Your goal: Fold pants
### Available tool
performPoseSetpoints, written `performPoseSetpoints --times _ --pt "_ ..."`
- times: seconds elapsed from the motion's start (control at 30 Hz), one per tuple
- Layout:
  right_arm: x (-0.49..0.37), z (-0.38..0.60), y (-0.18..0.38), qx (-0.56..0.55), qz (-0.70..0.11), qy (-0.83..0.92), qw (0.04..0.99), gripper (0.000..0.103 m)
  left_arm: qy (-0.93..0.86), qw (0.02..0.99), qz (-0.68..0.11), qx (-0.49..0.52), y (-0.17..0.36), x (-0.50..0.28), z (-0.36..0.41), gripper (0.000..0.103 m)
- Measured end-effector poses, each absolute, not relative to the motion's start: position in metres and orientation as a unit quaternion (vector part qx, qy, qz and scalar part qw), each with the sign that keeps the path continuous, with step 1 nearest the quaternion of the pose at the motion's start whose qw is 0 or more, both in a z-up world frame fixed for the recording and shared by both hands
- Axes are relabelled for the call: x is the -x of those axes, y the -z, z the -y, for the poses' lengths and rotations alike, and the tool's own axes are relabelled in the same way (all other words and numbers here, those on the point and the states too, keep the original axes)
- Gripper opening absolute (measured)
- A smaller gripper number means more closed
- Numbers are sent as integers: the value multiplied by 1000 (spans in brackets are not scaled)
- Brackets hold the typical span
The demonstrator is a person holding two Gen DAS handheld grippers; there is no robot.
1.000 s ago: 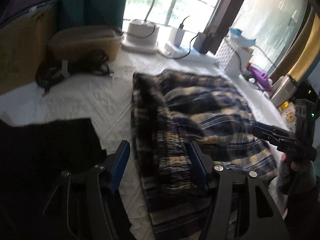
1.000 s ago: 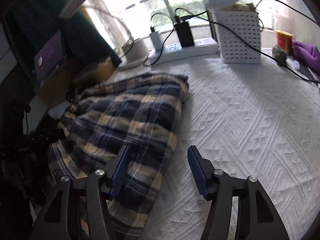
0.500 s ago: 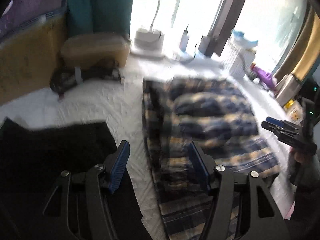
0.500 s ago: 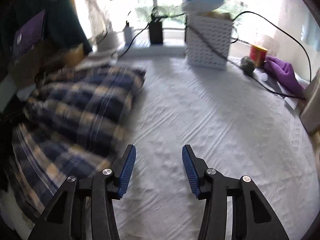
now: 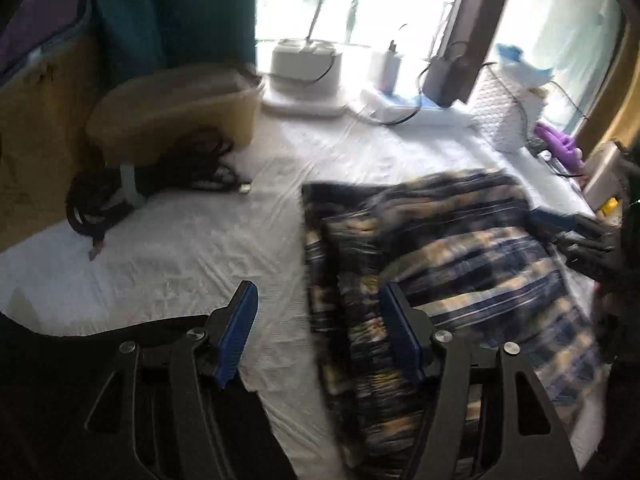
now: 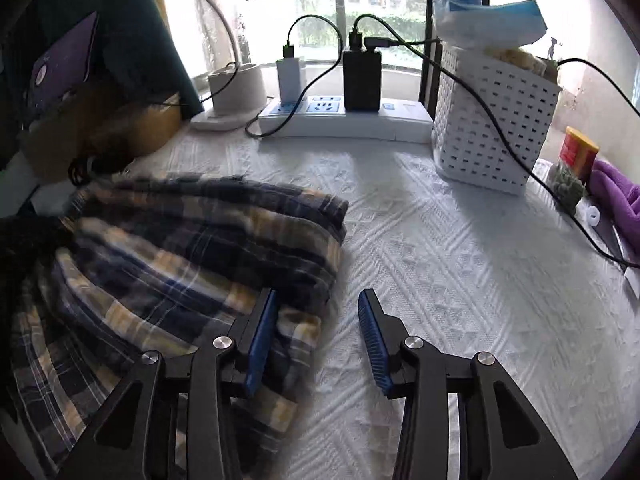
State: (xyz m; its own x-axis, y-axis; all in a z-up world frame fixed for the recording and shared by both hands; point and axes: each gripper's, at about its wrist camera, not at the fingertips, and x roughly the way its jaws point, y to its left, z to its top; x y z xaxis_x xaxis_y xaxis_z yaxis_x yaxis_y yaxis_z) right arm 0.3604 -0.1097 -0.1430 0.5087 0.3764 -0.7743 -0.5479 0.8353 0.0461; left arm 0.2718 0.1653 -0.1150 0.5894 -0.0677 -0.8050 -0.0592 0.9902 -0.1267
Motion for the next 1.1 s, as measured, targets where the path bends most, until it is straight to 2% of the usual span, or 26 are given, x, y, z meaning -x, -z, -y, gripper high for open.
performPoseSetpoints --times 0.1,0.23,0.5,0.77,0.9,1.1 --pt "-367 120 145 96 -421 -244 868 44 -7 891 -449 59 115 -274 -167 72" --pt "-371 140 141 82 -426 -215 875 44 -28 898 -435 54 103 -267 -168 72" --pt "-327 156 120 20 -430 -280 858 44 2 911 -399 107 69 -225 -171 72" --pt "-265 152 131 -19 -464 -320 826 44 47 892 -437 108 93 -195 -136 72" --pt "-246 143 138 21 -461 -308 832 44 29 879 -463 113 115 -193 -136 72" --pt "-223 129 139 127 -430 -282 848 44 25 886 -455 81 119 -188 -132 73"
